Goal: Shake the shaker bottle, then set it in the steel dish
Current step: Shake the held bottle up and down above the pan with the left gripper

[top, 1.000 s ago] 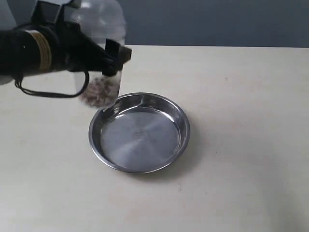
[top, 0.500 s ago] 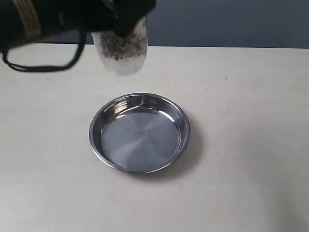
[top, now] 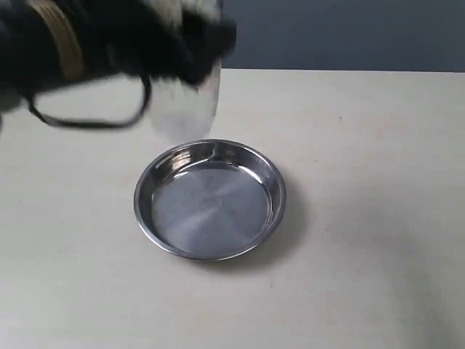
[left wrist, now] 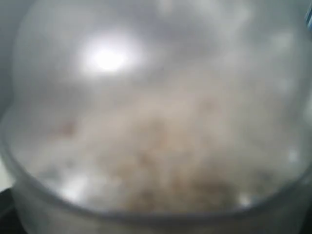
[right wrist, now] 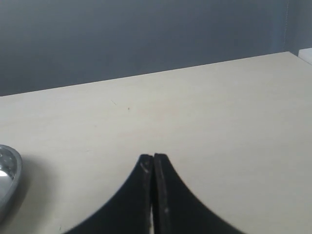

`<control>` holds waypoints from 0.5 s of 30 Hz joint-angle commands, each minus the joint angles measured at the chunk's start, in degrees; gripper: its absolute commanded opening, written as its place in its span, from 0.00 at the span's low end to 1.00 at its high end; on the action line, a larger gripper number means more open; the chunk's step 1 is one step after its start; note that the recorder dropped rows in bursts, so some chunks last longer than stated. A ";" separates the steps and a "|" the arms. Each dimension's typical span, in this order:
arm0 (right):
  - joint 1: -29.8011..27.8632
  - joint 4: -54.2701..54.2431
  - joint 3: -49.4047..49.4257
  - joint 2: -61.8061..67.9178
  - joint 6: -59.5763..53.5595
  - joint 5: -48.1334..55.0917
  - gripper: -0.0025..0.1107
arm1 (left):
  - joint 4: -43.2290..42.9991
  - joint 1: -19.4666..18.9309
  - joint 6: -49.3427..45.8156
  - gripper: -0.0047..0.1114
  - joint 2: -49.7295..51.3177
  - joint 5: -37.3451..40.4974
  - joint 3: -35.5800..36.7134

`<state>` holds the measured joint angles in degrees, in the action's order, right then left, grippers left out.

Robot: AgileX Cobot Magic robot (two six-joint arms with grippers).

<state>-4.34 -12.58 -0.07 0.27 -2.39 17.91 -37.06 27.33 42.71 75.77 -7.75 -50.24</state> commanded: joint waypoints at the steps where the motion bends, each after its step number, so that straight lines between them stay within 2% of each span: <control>1: -0.18 0.28 0.07 -0.27 -0.11 -0.55 0.01 | -1.42 0.19 -3.26 0.04 -4.75 -4.18 -6.79; 3: -0.18 0.28 0.07 -0.27 -0.11 -0.45 0.01 | 0.10 0.99 -1.46 0.04 -4.22 1.77 -6.16; 4: -0.18 0.28 0.07 -0.27 -0.11 -0.45 0.01 | 0.12 1.67 -1.30 0.04 -1.95 3.72 -2.37; 6: -0.18 0.28 0.07 -0.27 -0.11 -0.45 0.01 | 1.06 1.82 -0.90 0.04 3.32 3.64 2.02; 7: -0.18 0.28 0.07 -0.27 -0.11 -0.45 0.01 | 2.14 1.82 -0.65 0.04 4.18 3.64 2.01; 10: -0.18 0.28 0.07 -0.27 -0.11 -0.45 0.01 | -1.81 1.82 -3.01 0.04 -2.92 -0.50 -3.21; 12: -0.18 0.28 0.07 -0.27 -0.11 -0.45 0.01 | -2.04 1.82 -2.35 0.04 -5.10 1.04 -5.07; 15: -0.18 0.28 0.07 -0.27 -0.11 -0.45 0.01 | -0.31 1.93 -1.37 0.04 0.40 1.83 2.14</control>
<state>-4.34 -12.58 -0.07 0.27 -2.39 17.92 -38.34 29.10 40.56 72.69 -4.62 -52.73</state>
